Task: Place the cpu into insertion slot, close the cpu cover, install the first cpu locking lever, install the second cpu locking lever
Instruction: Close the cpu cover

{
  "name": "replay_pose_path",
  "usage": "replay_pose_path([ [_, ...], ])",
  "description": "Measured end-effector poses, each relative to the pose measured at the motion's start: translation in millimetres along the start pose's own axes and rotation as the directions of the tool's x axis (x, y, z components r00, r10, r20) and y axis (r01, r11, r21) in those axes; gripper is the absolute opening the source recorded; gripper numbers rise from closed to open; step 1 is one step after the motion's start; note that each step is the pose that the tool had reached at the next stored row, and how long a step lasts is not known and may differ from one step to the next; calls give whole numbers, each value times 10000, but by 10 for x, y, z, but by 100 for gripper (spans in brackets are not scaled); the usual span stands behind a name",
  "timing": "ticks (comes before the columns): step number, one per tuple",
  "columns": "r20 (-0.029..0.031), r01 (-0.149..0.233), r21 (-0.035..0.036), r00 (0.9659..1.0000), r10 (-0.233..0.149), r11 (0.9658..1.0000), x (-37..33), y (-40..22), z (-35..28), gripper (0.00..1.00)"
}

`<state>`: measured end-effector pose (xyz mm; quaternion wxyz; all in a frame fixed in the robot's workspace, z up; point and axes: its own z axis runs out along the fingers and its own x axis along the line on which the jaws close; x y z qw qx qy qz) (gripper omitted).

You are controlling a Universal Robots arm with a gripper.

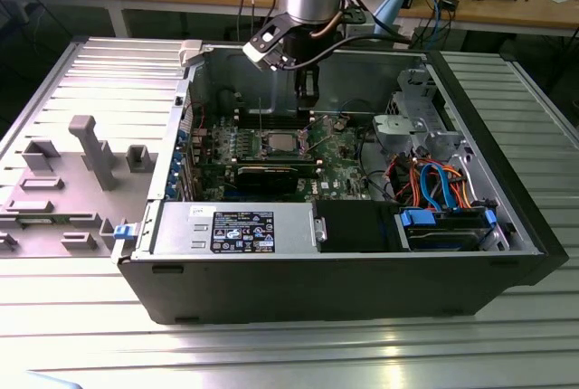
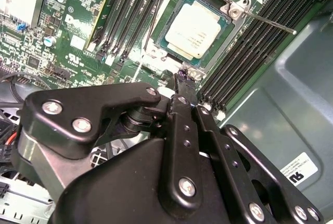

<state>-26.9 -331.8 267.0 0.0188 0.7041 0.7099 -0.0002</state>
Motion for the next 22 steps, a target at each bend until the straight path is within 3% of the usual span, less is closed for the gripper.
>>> replay_pose_path([
  [22,0,-1,0,10000,1,10000,0,32,1,11],
])
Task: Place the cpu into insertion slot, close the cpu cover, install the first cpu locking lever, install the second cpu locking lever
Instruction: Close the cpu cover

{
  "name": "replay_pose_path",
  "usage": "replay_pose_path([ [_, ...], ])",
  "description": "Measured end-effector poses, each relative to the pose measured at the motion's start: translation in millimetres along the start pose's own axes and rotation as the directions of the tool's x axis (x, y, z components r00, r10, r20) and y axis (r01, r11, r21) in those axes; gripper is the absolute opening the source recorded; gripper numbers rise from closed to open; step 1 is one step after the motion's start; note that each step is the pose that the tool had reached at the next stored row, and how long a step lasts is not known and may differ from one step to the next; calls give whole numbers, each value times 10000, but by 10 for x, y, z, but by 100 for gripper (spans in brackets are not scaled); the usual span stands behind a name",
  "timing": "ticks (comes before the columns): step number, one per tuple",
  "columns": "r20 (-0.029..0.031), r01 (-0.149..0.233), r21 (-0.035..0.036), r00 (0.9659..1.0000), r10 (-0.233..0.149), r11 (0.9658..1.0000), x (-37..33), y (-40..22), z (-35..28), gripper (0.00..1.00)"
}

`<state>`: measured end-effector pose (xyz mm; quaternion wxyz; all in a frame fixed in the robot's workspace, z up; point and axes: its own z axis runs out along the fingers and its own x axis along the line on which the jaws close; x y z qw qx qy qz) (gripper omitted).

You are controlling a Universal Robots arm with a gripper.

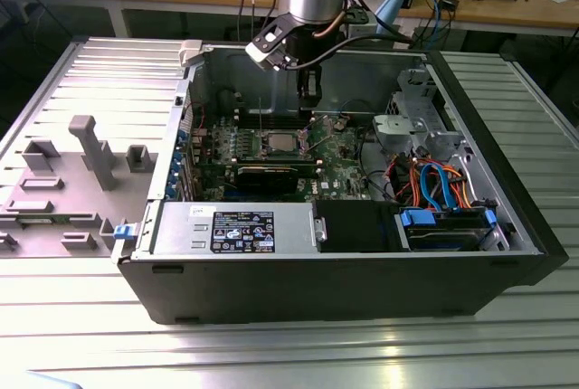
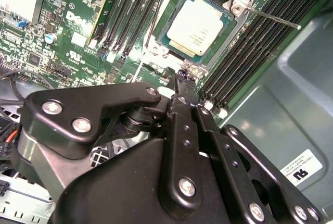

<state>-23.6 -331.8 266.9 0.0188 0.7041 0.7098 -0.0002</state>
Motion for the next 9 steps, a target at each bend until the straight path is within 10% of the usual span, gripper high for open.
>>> replay_pose_path([
  [9,0,0,0,10000,0,10000,0,48,1,11],
])
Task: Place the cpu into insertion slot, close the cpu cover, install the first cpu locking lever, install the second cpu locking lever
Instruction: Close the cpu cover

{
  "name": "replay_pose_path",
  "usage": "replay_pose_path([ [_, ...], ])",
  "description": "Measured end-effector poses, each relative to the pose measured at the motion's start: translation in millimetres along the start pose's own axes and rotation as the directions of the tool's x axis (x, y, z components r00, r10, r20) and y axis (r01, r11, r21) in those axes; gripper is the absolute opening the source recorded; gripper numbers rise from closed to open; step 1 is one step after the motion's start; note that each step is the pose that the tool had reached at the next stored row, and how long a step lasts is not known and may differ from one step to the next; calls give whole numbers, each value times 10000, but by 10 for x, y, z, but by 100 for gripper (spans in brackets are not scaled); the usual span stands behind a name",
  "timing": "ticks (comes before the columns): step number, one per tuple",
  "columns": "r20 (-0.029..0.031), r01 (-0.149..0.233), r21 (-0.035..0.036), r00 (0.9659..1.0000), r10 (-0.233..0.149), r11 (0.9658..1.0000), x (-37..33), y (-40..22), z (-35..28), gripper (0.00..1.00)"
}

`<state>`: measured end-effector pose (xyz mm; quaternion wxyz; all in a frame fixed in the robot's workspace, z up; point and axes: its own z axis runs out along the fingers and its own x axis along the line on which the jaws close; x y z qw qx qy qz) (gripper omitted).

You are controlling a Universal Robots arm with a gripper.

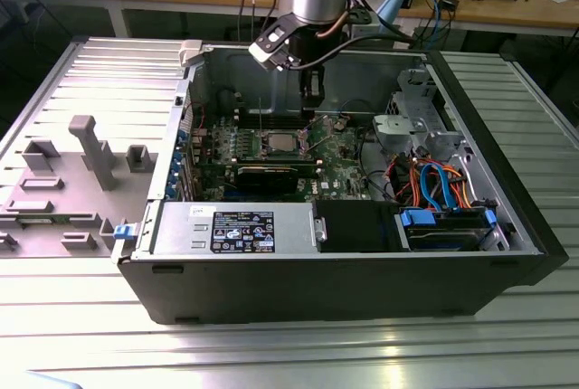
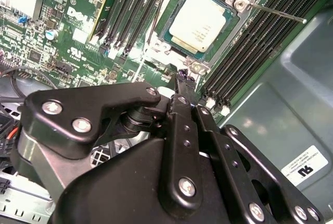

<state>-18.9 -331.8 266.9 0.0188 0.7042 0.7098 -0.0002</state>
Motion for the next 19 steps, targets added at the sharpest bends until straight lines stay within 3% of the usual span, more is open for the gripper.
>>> replay_pose_path([
  [12,0,0,0,10000,0,10000,0,48,1,11],
  [19,0,0,0,10000,0,10000,0,111,3,11],
])
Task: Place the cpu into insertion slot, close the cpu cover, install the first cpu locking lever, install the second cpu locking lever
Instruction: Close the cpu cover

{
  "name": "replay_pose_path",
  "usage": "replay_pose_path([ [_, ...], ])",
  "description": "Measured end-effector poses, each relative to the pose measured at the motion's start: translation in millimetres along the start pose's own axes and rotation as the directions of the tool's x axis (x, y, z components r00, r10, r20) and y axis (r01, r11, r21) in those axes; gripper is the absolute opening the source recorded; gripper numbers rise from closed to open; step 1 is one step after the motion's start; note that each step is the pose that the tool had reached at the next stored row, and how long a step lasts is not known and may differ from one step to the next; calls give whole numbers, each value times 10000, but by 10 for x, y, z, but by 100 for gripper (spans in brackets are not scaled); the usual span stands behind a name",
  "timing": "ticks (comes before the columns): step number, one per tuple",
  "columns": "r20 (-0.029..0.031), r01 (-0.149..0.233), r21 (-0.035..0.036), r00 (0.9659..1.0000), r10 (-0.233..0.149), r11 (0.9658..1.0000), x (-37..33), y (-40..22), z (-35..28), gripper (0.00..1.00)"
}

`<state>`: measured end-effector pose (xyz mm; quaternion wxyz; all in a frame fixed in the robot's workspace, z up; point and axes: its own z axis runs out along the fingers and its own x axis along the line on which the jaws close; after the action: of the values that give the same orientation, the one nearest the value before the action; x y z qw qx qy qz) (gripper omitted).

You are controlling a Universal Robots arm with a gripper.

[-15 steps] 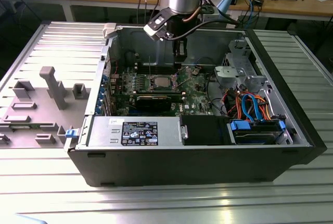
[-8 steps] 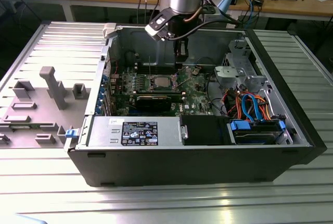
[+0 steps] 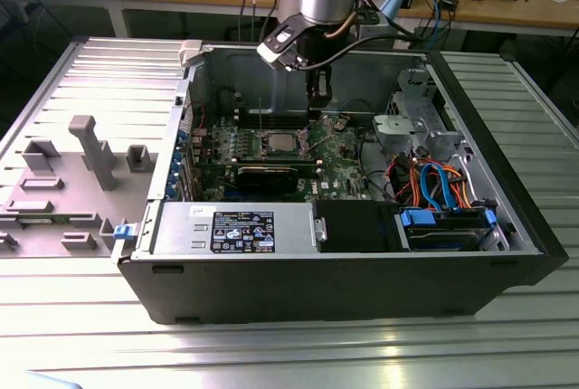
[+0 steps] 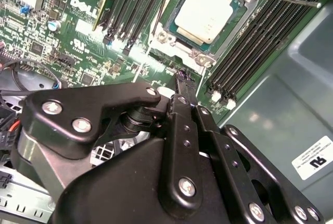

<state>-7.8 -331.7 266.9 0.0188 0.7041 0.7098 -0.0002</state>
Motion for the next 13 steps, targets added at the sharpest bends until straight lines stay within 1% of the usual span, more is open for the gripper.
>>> replay_pose_path([
  [6,1,1,0,10000,-1,10000,2,47,1,11],
  [8,1,1,0,10000,-1,10000,1,74,2,11],
  [13,0,1,0,10000,-1,10000,2,78,2,11],
])
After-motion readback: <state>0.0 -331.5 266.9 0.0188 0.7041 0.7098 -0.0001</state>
